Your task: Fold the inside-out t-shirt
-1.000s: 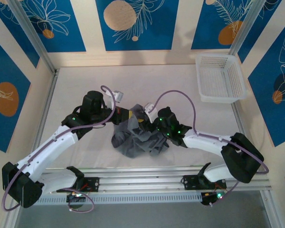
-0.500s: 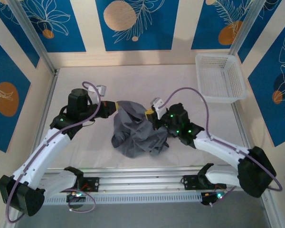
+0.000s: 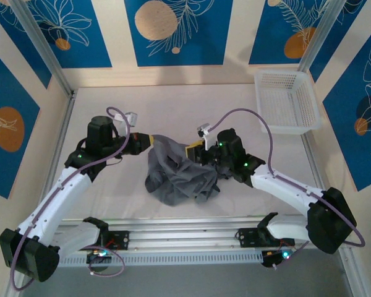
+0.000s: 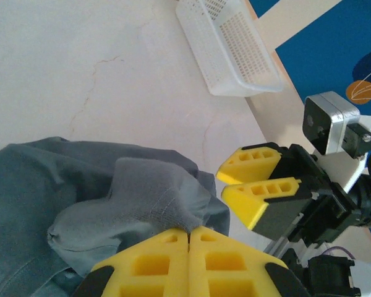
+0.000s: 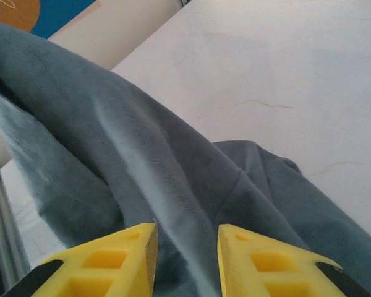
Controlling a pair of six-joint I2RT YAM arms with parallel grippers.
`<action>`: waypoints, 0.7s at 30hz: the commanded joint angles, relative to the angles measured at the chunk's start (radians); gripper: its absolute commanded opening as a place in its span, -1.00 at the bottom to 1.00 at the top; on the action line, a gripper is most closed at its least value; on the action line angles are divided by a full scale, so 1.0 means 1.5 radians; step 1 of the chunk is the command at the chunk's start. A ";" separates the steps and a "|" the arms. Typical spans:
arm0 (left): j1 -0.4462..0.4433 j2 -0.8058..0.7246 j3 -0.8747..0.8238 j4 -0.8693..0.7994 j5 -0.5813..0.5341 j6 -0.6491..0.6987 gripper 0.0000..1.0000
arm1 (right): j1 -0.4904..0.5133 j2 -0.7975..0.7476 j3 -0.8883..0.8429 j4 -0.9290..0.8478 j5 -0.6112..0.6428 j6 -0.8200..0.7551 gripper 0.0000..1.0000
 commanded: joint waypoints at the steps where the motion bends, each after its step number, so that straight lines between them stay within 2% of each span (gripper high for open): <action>1: 0.008 -0.002 -0.017 0.023 0.029 -0.019 -1.00 | 0.032 -0.003 0.032 0.004 0.028 0.025 -0.34; 2: 0.008 -0.002 -0.019 0.029 0.035 -0.021 -1.00 | 0.037 -0.005 0.033 0.012 0.014 0.024 -0.38; 4: 0.008 -0.003 -0.021 0.035 0.042 -0.020 -1.00 | 0.049 -0.011 0.030 0.052 -0.065 0.014 -0.55; 7: 0.008 -0.005 -0.018 0.033 0.046 -0.006 -1.00 | 0.049 0.010 0.034 0.101 -0.162 0.044 -0.57; 8: 0.007 -0.006 -0.018 0.035 0.049 -0.005 -1.00 | 0.040 0.027 0.045 0.101 -0.193 0.074 -0.52; 10: 0.008 -0.007 -0.019 0.041 0.062 -0.003 -1.00 | 0.016 0.071 0.078 0.104 -0.272 0.132 -0.23; 13: 0.007 -0.011 -0.021 0.046 0.082 0.000 -1.00 | 0.003 0.133 0.115 0.135 -0.394 0.152 0.02; 17: 0.007 -0.022 -0.019 0.044 0.109 0.015 -1.00 | -0.018 0.212 0.164 0.147 -0.492 0.157 0.19; 21: 0.008 -0.042 -0.011 0.014 0.102 0.043 -1.00 | -0.020 0.250 0.205 0.128 -0.563 0.165 0.20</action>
